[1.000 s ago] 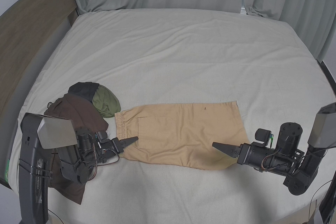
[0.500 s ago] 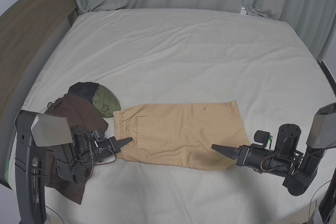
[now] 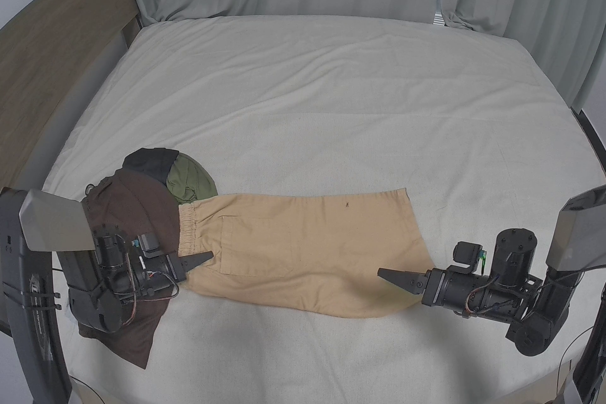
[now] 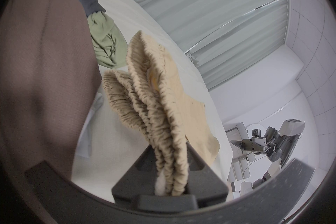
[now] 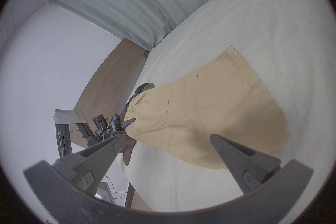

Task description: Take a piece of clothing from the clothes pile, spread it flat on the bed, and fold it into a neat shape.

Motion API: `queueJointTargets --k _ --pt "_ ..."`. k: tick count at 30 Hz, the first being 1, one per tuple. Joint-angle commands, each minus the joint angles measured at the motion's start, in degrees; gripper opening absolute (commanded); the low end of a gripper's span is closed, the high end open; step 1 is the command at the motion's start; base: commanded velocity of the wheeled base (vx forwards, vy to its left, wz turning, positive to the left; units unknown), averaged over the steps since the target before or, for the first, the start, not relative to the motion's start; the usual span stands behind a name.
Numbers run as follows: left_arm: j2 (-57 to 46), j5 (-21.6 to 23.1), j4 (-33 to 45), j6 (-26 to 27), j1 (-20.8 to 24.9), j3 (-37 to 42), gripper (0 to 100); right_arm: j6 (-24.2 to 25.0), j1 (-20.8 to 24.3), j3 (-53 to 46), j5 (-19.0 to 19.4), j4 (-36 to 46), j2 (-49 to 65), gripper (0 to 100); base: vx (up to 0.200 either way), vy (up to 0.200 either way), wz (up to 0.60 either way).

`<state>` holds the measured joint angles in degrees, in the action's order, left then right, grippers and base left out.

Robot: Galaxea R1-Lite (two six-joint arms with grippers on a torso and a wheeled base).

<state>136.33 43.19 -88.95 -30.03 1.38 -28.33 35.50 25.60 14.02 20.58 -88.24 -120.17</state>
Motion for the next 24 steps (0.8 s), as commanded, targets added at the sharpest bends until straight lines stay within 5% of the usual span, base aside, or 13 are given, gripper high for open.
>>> queueJointTargets --k 1,24 --pt "-3.3 1.5 -0.1 1.7 -2.5 3.3 0 -0.1 0.5 0.0 0.0 0.0 -0.7 100 0.0 0.0 0.0" --pt "-8.4 7.4 0.0 5.6 -11.6 9.3 0 0.0 1.6 -0.1 -0.1 0.0 -1.2 100 0.0 0.0 0.0"
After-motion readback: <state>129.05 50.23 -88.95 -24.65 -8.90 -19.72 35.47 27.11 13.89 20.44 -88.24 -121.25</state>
